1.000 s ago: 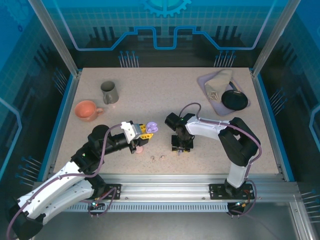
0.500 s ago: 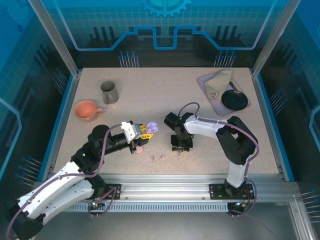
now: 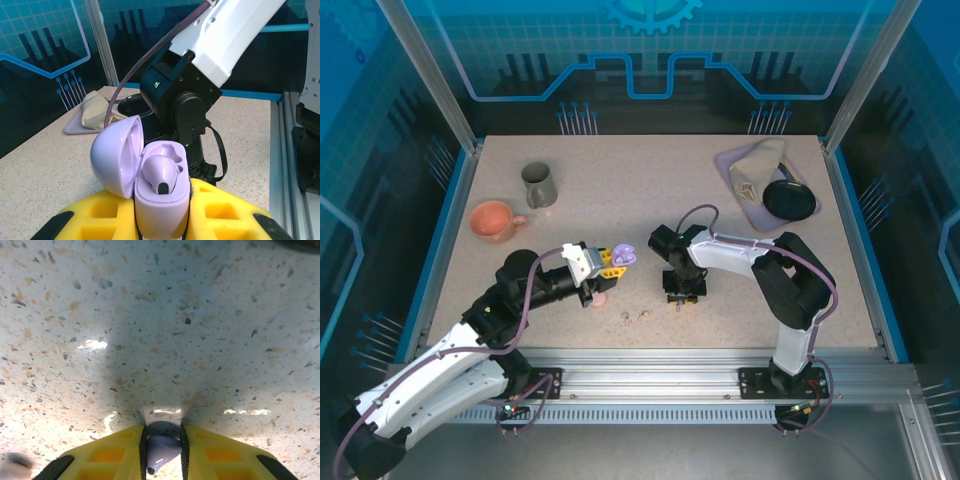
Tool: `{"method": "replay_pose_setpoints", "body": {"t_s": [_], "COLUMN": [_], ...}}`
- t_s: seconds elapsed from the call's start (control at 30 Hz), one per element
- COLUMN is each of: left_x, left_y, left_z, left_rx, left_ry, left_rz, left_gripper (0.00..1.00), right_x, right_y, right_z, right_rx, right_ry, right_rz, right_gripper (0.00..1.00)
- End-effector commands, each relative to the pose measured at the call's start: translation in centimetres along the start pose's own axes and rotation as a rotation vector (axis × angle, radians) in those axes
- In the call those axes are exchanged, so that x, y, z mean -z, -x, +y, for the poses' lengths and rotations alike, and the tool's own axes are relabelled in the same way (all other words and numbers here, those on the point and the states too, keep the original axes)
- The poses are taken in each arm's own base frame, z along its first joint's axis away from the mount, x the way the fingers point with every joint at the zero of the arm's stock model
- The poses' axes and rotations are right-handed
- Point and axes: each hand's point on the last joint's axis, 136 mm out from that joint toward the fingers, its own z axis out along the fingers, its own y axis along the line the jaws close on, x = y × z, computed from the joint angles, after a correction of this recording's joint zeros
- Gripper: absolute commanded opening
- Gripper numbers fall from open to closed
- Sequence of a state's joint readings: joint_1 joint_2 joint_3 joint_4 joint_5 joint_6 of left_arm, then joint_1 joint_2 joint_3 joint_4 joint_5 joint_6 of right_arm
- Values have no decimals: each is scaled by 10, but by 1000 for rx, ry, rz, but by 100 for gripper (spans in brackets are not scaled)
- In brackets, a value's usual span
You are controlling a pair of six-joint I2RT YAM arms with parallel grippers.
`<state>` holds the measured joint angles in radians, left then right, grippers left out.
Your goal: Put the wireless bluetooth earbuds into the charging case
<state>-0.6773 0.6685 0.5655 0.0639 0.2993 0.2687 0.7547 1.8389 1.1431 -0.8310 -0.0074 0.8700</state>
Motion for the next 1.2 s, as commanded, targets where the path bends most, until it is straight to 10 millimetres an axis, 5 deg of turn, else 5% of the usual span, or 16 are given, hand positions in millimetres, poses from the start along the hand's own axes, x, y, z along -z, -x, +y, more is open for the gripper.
{"method": "replay_pose_setpoints", "body": {"t_s": [0.0,0.37,0.63,0.83,1.17], "left_x": [0,-1,-8,-16,-33], "left_y": [0,-2,-5,-4,3], "left_z": [-1,-1,0,5,13], "left_rx": [-7,17,77,136,218], "left_ry": [1,0,-7,3,0], "left_rz": [-1,-1,1,1,-34], "left_gripper": [1,1,2,2,1], "right_x": [-6,7,44,100,234], "right_y": [-7,-1,10,17,10], "right_z": [6,9,5,1,7], "right_rx": [25,54,98,153,294], "right_ry": [4,45,83,162,443], "right_rz": [40,-35,-189,-375,-795], "right_gripper": [25,24,23,23,23]}}
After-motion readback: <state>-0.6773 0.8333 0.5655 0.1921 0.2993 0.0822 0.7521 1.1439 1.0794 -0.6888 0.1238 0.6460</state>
